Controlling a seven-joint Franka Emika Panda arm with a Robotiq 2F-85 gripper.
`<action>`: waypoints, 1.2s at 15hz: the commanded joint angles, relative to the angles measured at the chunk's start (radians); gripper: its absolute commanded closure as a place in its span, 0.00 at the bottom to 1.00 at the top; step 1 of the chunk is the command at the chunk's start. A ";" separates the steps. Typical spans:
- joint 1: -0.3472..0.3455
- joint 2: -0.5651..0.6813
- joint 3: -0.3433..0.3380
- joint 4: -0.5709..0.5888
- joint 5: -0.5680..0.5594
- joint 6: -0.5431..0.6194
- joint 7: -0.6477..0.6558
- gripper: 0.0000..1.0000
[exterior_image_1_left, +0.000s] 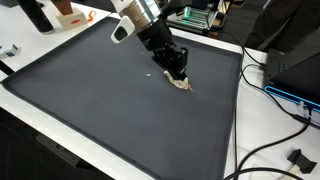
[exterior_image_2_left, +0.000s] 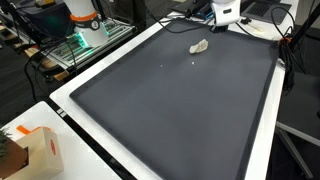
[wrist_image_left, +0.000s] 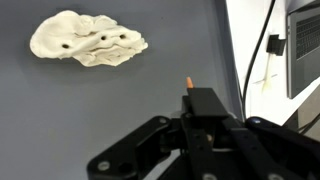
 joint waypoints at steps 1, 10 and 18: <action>0.027 -0.048 -0.023 -0.046 -0.033 0.051 0.064 0.97; 0.097 -0.134 -0.066 -0.091 -0.332 0.114 0.267 0.97; 0.161 -0.197 -0.091 -0.102 -0.625 0.061 0.419 0.97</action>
